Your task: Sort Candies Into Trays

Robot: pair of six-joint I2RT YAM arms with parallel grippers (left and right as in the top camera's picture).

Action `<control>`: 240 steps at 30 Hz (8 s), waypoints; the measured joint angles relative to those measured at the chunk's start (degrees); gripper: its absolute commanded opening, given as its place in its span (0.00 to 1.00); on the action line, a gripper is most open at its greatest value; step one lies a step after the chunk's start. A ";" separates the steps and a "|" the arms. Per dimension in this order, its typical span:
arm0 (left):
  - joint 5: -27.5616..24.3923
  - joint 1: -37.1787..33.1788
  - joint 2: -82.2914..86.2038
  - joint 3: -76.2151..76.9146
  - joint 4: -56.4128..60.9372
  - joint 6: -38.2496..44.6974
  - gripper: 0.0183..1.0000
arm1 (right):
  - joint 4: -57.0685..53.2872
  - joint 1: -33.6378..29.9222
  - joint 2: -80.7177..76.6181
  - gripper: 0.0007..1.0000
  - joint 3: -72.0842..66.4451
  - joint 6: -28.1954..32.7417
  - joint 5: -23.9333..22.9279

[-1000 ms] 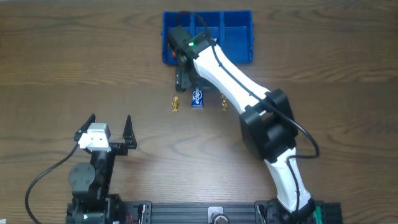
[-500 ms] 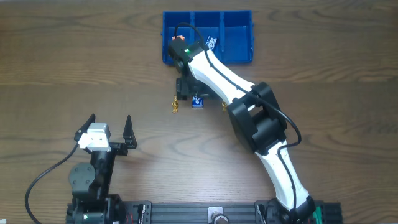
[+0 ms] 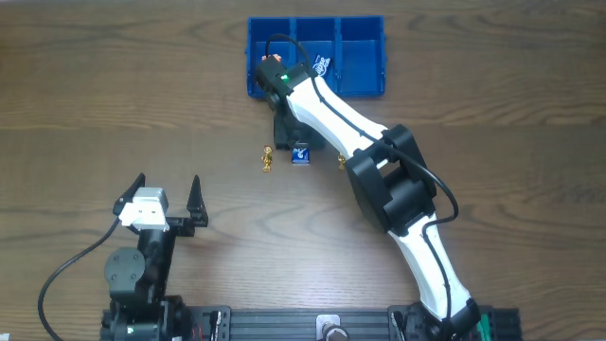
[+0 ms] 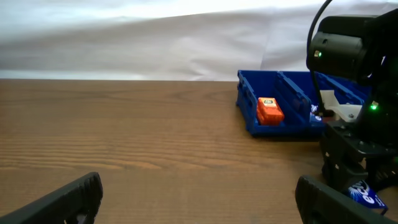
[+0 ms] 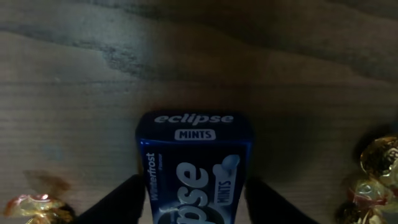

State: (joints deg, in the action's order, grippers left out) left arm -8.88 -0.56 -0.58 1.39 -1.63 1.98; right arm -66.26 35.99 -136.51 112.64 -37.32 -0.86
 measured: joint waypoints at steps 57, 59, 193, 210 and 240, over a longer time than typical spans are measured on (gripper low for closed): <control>0.00 0.00 0.00 0.00 -0.02 0.00 1.00 | 28.52 -10.03 10.86 0.22 2.97 17.31 -16.00; 0.00 0.00 0.00 0.00 -0.02 0.00 1.00 | 28.41 -10.03 10.29 0.21 2.97 16.98 -15.26; 0.00 0.00 0.00 0.00 -0.02 0.00 1.00 | -2.14 8.57 -3.85 0.46 7.52 -8.09 1.29; 0.00 0.00 0.00 0.00 -0.02 0.00 1.00 | -0.81 8.59 -4.68 0.14 7.52 -8.83 1.29; 0.00 0.00 0.00 0.00 -0.02 0.00 1.00 | 13.00 -14.19 19.71 0.12 8.22 10.16 -15.58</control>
State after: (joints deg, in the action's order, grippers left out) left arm -8.88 -0.56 -0.58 1.39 -1.65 1.98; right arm -53.25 21.80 -116.79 120.86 -27.16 -16.45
